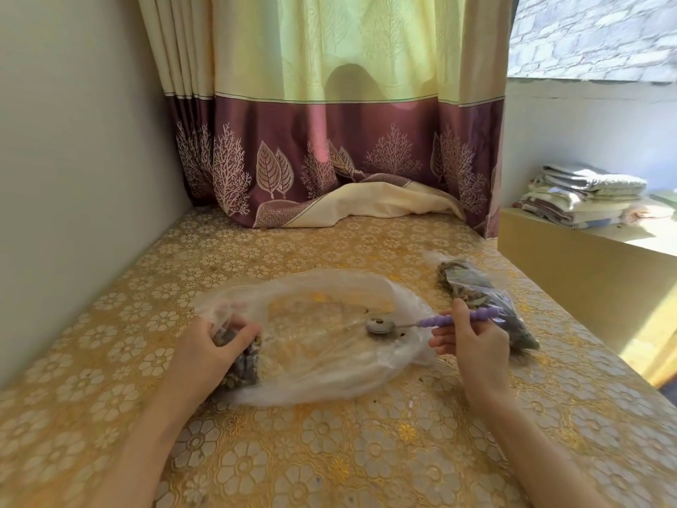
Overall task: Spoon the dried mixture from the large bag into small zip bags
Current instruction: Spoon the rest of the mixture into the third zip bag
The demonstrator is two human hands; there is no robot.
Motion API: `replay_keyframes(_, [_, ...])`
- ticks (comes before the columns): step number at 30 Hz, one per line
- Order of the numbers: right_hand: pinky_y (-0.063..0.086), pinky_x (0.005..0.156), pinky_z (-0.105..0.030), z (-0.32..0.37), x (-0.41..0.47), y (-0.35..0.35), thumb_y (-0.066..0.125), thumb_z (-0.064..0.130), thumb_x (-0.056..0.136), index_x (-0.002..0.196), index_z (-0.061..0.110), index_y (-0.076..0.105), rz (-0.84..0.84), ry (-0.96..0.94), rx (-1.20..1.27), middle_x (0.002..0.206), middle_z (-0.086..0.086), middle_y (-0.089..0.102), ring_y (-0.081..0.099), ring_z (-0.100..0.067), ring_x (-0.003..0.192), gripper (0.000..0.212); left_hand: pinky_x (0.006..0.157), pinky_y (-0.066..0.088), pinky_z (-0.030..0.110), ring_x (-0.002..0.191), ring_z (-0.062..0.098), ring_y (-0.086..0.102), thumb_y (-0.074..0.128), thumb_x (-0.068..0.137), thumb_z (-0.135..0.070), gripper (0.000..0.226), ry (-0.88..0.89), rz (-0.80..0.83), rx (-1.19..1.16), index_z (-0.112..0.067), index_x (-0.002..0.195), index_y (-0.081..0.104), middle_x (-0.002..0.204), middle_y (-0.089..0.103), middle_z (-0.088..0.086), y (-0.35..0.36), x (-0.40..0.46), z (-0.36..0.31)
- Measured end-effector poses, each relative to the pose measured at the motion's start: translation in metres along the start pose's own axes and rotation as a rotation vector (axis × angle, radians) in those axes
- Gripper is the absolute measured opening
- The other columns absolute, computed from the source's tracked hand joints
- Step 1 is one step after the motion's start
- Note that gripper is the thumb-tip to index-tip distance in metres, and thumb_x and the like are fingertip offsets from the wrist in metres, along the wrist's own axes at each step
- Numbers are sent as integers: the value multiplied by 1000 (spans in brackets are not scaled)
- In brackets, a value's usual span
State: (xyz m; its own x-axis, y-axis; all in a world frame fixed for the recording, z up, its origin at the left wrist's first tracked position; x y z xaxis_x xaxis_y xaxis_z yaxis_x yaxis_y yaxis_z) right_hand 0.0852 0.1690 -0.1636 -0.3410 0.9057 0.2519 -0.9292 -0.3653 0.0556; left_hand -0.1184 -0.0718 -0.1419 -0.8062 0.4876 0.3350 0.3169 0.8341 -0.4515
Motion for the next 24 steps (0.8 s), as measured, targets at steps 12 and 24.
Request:
replay_keyframes(12, [45, 40, -19, 6, 0, 0, 43, 21, 101, 77, -4, 63, 47, 97, 177, 73, -18, 72, 56, -14, 45, 40, 55, 42, 7, 58, -4, 59, 74, 78, -18, 15, 16, 1, 11, -25, 71, 62, 72, 68, -1, 0, -1, -1])
replay_keyframes(24, [47, 45, -18, 85, -7, 71, 41, 30, 101, 72, 3, 65, 355, 5, 363, 81, -18, 73, 60, -13, 51, 47, 55, 38, 4, 58, -9, 57, 76, 75, -22, 18, 19, 27, -9, -20, 90, 65, 77, 68, -3, 0, 1, -3])
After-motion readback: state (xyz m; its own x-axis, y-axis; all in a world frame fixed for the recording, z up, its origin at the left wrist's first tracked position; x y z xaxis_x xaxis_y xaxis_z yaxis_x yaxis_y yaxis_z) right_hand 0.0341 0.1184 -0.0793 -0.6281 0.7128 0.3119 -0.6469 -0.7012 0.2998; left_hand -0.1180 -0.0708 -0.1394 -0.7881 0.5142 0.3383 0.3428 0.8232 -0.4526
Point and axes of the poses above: each hand's wrist, its own x-axis towards the middle knuckle, its own y-axis out of the palm, z = x × y, the point moved 1 cm from there along x, towards the middle knuckle
